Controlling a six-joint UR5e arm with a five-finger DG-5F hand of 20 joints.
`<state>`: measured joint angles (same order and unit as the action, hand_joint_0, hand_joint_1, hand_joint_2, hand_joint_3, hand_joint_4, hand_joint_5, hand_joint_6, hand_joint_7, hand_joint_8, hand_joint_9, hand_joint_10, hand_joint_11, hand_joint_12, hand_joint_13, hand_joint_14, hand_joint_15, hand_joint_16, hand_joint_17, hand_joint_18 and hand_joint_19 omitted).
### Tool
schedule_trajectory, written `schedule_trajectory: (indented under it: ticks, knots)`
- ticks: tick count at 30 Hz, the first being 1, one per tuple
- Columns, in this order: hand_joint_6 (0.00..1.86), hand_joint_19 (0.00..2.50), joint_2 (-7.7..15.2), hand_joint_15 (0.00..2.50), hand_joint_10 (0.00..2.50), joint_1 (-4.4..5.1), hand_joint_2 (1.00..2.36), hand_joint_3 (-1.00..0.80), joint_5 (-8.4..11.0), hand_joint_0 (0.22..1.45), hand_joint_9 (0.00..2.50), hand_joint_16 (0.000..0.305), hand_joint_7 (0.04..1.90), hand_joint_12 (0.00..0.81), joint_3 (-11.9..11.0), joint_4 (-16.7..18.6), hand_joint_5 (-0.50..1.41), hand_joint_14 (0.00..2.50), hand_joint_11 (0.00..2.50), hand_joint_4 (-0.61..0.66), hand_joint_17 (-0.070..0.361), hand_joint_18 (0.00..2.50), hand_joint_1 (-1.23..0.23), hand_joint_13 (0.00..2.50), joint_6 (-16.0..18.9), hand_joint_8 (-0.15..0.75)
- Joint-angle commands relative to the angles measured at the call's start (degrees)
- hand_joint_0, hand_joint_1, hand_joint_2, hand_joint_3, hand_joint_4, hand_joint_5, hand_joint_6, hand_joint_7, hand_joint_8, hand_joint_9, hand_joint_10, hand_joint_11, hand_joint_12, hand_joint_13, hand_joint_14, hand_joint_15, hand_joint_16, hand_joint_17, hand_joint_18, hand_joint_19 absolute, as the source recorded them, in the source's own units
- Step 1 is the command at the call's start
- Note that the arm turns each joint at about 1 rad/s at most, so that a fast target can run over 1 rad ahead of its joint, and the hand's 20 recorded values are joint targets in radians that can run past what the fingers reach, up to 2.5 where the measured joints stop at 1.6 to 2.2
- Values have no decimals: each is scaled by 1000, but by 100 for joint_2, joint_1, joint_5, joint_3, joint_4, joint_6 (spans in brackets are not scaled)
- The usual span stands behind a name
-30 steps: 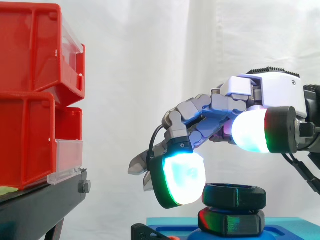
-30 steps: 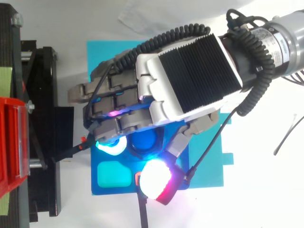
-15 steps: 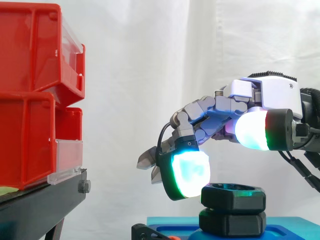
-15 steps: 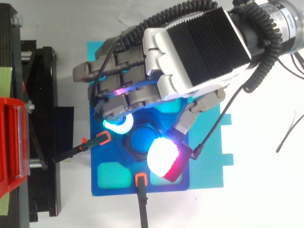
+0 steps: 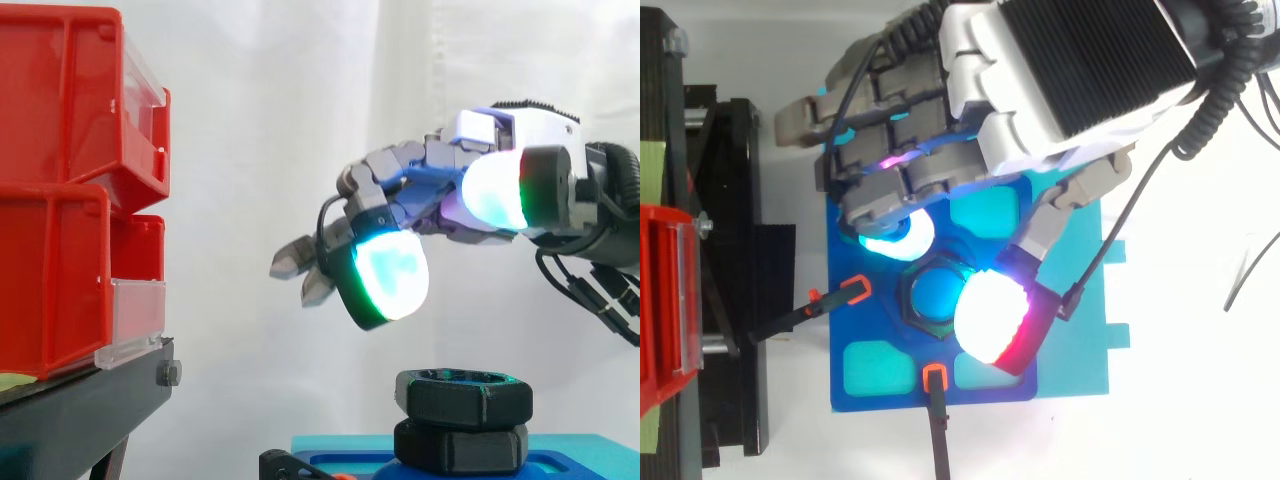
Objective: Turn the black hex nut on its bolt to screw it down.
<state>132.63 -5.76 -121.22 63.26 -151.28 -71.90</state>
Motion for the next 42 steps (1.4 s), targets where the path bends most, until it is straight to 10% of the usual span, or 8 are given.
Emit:
schedule_trajectory:
  ticks: [1, 23, 42]
  knots:
    - [501, 452, 0, 95, 12, 57, 1000, -500, 2, 494, 821, 58, 1389, 362, -112, 11, -45, 4, 324, 255, 130, 595, -191, 547, 9, 294]
    - [504, 440, 61, 74, 9, 585, 1000, -500, 634, 401, 728, 68, 1017, 404, -50, -121, -107, 3, 271, 363, 152, 593, -368, 513, -228, 300]
    - [500, 439, 149, 81, 11, 585, 1000, -500, 590, 446, 723, 62, 1410, 379, -50, -402, -51, 1, 301, 268, 139, 557, -320, 494, -281, 289]
